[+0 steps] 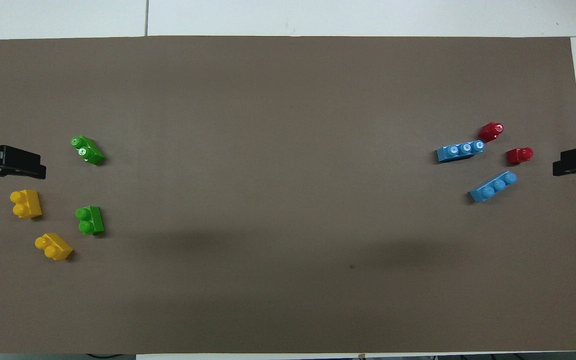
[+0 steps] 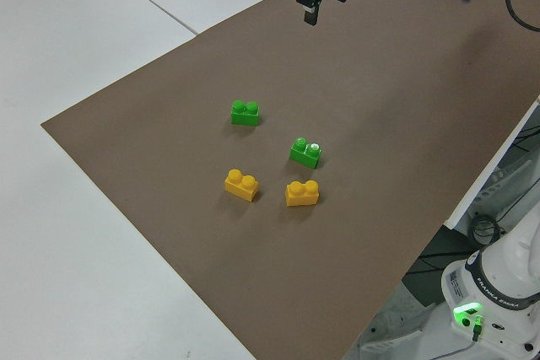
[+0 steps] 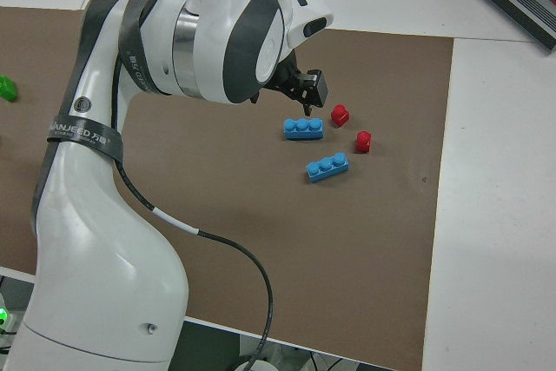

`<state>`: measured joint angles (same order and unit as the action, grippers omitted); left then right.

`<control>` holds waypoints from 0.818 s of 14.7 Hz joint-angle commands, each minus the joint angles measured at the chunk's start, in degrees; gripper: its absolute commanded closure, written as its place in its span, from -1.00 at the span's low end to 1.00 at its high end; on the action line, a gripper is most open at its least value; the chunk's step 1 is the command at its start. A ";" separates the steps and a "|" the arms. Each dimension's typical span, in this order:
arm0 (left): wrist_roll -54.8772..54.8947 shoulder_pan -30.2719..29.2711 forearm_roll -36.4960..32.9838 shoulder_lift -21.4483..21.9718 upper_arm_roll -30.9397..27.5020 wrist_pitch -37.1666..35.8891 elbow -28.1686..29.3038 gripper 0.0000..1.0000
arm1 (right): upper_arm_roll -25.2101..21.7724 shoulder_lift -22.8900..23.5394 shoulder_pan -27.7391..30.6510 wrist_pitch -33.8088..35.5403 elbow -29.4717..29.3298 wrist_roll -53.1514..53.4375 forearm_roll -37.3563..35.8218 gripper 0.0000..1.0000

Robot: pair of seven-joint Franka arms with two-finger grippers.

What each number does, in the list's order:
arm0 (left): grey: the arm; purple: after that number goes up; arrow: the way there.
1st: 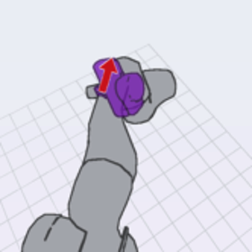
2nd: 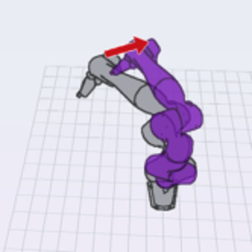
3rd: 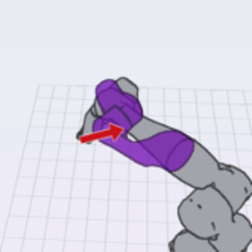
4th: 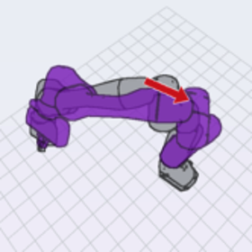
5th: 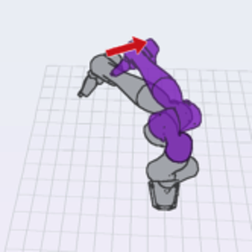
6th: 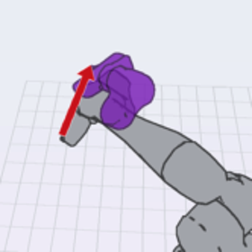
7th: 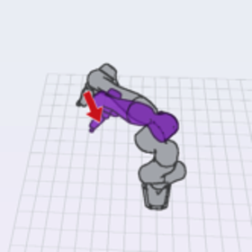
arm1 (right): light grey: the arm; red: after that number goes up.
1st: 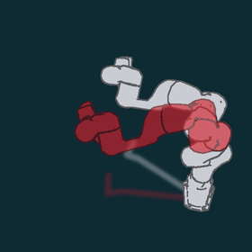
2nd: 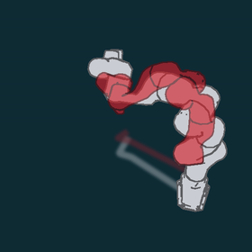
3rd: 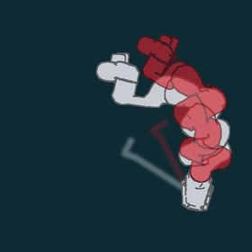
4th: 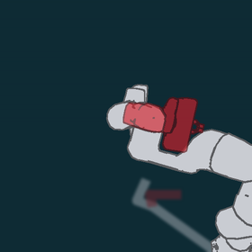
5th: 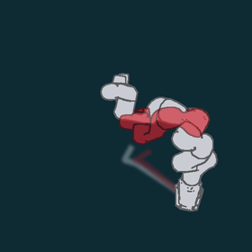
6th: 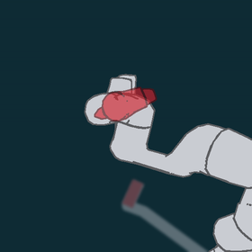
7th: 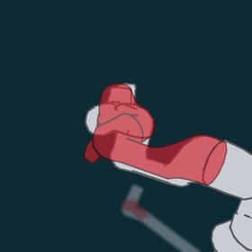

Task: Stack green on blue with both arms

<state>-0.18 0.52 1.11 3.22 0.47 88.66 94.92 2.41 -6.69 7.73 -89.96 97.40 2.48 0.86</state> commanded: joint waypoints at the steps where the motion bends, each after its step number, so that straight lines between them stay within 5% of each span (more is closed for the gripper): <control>1: 1.05 0.27 -0.67 2.05 -0.29 -0.76 1.67 -1.00 | 0.23 -1.22 0.36 1.01 0.69 0.51 0.11 -1.00; 12: 0.44 0.10 -0.67 2.05 -0.29 -0.24 1.59 -1.00 | 0.23 -1.22 0.10 0.75 0.60 0.60 0.29 -1.00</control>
<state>-0.11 0.51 1.11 3.70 0.40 88.48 94.92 2.42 -6.96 7.71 -89.94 97.40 2.48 0.86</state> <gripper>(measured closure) 0.000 0.000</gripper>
